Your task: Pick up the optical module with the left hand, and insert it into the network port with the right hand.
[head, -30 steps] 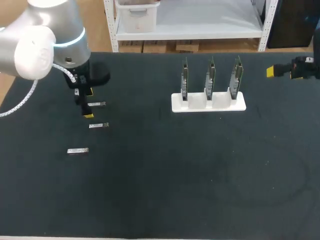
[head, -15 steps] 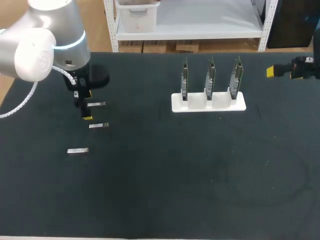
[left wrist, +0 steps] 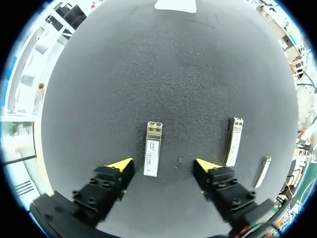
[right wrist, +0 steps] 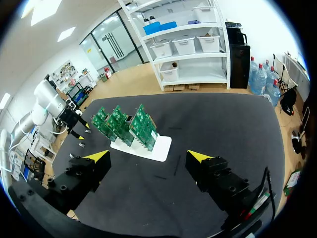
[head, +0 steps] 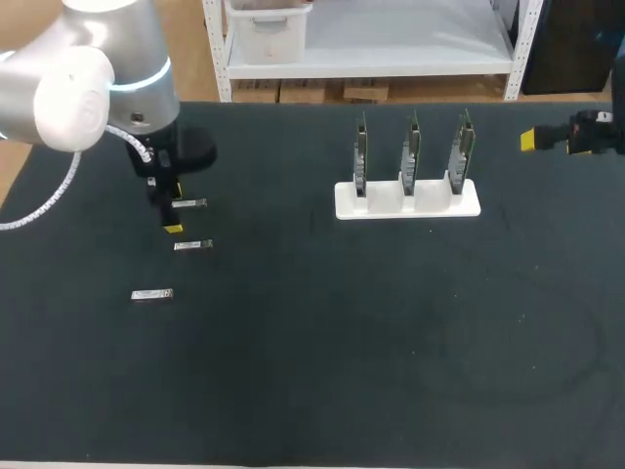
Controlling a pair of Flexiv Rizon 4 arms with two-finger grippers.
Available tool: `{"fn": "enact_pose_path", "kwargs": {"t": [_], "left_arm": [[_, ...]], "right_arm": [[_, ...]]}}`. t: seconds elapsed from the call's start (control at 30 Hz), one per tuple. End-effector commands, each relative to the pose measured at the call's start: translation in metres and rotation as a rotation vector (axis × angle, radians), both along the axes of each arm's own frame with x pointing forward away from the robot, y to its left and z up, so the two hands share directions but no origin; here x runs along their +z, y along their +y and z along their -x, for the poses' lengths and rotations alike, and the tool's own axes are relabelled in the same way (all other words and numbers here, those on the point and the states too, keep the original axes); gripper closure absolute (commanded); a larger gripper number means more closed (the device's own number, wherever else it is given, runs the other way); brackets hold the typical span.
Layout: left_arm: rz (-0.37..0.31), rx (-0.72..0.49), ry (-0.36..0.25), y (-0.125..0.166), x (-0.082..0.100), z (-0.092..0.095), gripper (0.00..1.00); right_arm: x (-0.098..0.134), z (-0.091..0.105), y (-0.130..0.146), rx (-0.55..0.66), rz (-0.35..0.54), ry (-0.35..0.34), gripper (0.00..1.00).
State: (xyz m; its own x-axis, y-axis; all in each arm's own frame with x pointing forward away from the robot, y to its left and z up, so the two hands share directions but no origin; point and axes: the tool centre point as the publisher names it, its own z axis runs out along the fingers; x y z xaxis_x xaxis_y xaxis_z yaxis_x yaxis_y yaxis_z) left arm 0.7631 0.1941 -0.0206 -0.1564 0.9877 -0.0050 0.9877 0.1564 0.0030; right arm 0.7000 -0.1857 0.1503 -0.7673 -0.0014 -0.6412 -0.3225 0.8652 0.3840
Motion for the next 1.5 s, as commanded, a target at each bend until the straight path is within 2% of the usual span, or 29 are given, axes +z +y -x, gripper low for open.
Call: {"fn": "enact_pose_path", "kwargs": {"t": [0.03, 0.53, 0.73, 0.93, 1.07, 1.2, 1.33, 1.37, 1.4, 1.43, 1.5], "left_arm": [[0.001, 0.005, 0.005, 0.000, -0.003, -0.003, 1.00], [0.001, 0.053, -0.003, 0.003, -0.005, -0.005, 1.00], [0.053, 0.110, -0.016, 0.002, 0.003, -0.010, 1.00], [0.128, 0.193, -0.063, 0.003, 0.016, -0.018, 1.00], [0.215, 0.275, -0.086, 0.002, 0.034, -0.025, 1.00], [0.338, 0.328, -0.140, -0.006, 0.060, -0.029, 1.00], [0.494, 0.408, -0.192, -0.017, 0.091, -0.034, 1.00], [0.536, 0.421, -0.216, -0.020, 0.099, -0.036, 1.00], [0.584, 0.442, -0.284, -0.023, 0.107, -0.037, 1.00], [0.631, 0.464, -0.315, -0.026, 0.116, -0.038, 1.00], [0.738, 0.505, -0.343, -0.032, 0.132, -0.040, 1.00]], "right_arm": [[0.000, 0.000, 0.001, -0.003, 0.002, -0.001, 0.00], [0.000, 0.000, 0.001, -0.003, 0.002, -0.001, 0.00], [0.000, 0.000, 0.001, -0.003, 0.002, -0.001, 0.00], [0.000, 0.000, 0.001, -0.003, 0.002, -0.001, 0.00], [0.000, 0.000, 0.001, -0.003, 0.002, -0.001, 0.00], [0.000, 0.000, 0.001, -0.003, 0.002, -0.001, 0.00], [0.000, 0.000, 0.001, -0.003, 0.002, -0.001, 0.00], [0.000, 0.000, 0.001, -0.003, 0.002, -0.001, 0.00], [0.000, 0.000, 0.001, -0.003, 0.002, -0.001, 0.00], [0.000, 0.000, 0.001, -0.003, 0.002, -0.001, 0.00], [0.000, 0.000, 0.001, -0.003, 0.002, -0.001, 0.00]]}}
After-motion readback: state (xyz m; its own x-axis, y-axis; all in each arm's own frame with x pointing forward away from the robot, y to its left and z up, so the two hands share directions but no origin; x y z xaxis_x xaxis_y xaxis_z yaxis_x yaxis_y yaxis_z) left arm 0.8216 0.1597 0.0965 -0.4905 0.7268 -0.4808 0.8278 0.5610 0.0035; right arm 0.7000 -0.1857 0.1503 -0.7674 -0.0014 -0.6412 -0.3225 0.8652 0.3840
